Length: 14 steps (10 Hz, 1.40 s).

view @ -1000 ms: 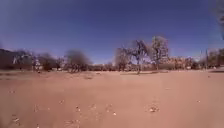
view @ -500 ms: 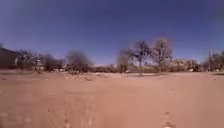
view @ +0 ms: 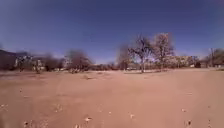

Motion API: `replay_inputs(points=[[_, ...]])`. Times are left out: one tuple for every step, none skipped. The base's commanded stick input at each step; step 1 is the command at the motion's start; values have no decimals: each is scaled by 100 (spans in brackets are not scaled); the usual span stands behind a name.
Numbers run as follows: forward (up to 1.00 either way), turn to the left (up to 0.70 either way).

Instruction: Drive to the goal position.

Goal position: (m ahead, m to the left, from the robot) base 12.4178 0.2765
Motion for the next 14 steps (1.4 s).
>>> replay_inputs(points=[[100, -27], [100, -27], [100, -27], [100, -27], [100, -6], [100, 0], [100, 0], [100, 0], [100, 0], [100, 0], [100, 0], [100, 0], [100, 0], [100, 0]])
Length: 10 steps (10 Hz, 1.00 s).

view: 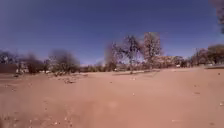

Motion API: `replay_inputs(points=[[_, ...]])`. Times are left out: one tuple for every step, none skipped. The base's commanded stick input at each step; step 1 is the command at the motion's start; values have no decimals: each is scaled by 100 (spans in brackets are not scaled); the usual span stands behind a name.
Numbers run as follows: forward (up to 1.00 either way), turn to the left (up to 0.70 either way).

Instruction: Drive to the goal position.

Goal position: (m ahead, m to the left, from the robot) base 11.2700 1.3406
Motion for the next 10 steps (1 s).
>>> replay_inputs(points=[[100, 0], [100, 0], [100, 0], [100, 0], [100, 0], [100, 0], [100, 0], [100, 0], [100, 0], [100, 0]])
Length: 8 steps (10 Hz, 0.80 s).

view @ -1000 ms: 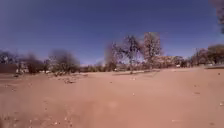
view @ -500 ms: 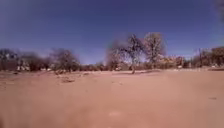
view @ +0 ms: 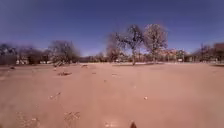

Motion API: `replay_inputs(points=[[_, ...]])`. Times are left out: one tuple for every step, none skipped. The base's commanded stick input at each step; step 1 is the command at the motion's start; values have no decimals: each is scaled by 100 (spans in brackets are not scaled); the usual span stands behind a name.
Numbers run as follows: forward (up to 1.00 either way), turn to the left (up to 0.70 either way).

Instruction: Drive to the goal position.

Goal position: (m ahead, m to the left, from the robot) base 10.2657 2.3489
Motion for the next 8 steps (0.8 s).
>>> replay_inputs(points=[[100, 0], [100, 0], [100, 0], [100, 0], [100, 0], [100, 0], [100, 0], [100, 0]])
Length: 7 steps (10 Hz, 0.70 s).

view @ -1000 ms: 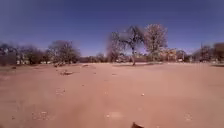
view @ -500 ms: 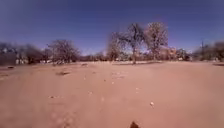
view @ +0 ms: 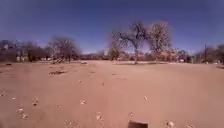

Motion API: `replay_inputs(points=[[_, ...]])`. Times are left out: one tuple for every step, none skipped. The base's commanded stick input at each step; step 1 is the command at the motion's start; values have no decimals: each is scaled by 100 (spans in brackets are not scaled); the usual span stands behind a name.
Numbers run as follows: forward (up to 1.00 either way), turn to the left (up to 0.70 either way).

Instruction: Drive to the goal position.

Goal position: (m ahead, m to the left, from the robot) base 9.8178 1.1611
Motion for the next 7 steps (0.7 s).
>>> replay_inputs(points=[[100, 0], [100, 0], [100, 0], [100, 0], [100, 0], [100, 0], [100, 0]])
